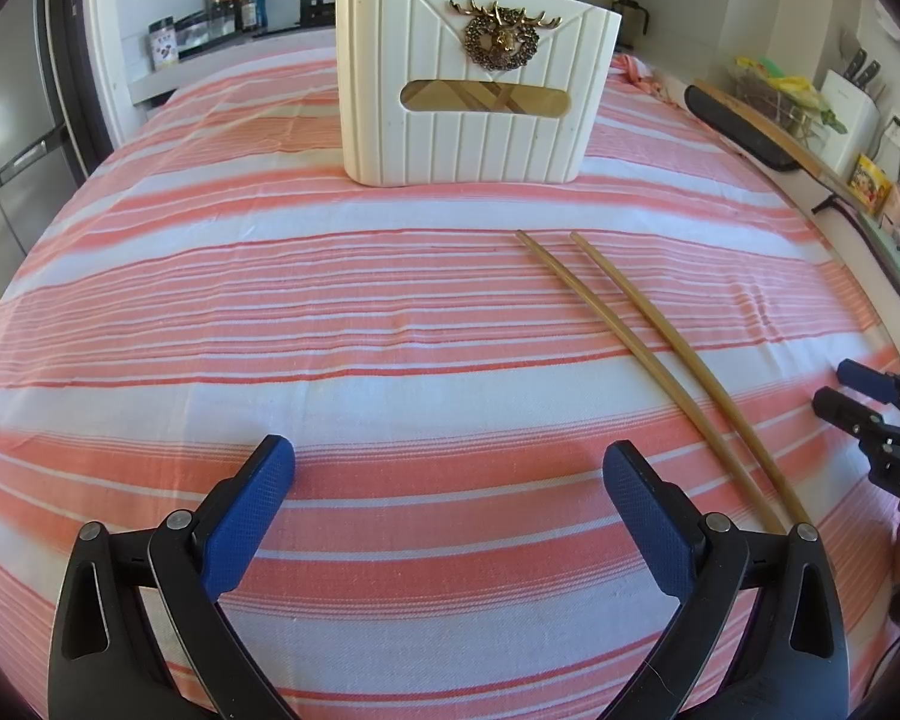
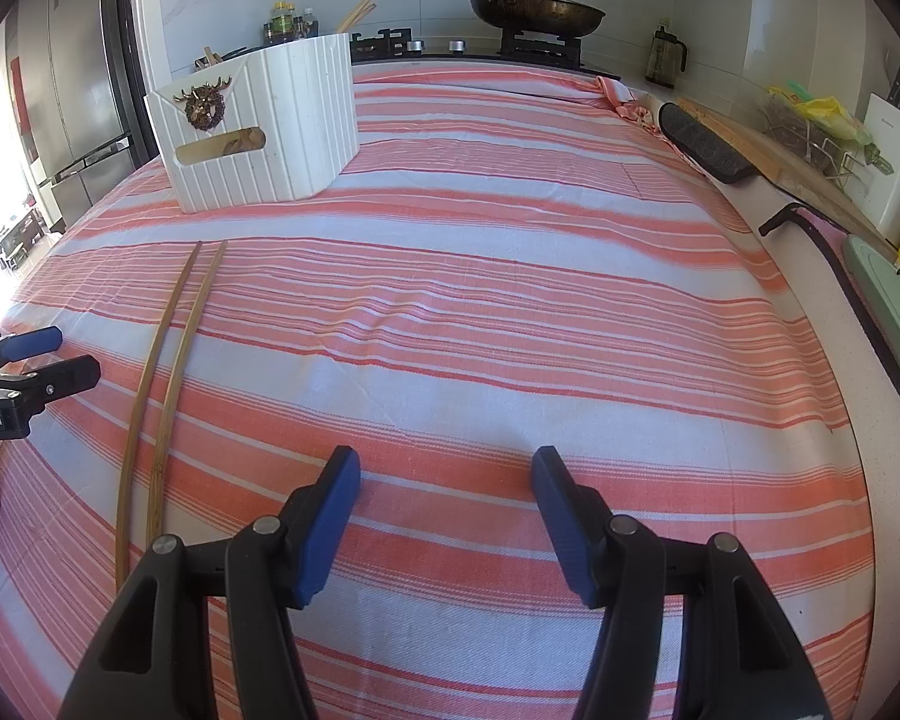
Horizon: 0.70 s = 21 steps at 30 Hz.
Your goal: Organize utensils
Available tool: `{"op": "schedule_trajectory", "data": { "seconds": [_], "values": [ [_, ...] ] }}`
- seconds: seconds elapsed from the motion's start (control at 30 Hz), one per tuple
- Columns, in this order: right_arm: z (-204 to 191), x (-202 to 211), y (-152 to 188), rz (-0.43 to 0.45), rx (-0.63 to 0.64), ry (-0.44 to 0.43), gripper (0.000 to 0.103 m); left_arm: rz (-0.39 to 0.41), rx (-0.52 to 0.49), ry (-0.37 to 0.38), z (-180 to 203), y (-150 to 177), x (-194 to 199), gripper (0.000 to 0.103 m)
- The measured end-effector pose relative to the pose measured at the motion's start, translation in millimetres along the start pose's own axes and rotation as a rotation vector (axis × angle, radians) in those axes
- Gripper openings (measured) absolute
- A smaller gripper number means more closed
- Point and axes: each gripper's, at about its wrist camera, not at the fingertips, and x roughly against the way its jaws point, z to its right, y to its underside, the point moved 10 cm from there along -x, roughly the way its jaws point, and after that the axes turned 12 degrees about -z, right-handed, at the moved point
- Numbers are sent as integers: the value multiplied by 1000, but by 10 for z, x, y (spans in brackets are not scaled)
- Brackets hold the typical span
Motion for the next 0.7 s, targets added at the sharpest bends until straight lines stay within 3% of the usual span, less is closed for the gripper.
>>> {"op": "schedule_trajectory", "data": {
  "seconds": [0.33,0.5,0.63,0.7],
  "values": [
    [0,-3,0,0,0,-1,61,-1,0,-3,-3,0,-4,102],
    [-3,1,3,0,-2,-5,61,-18,18,-48,-14,10,15,102],
    [-3,1,3,0,-2,-5,61,-9,102,104,186,0,166,102],
    [-2,1,4,-1,-2,-3,61,-15,91,139,372,-32,198,102]
  ]
}}
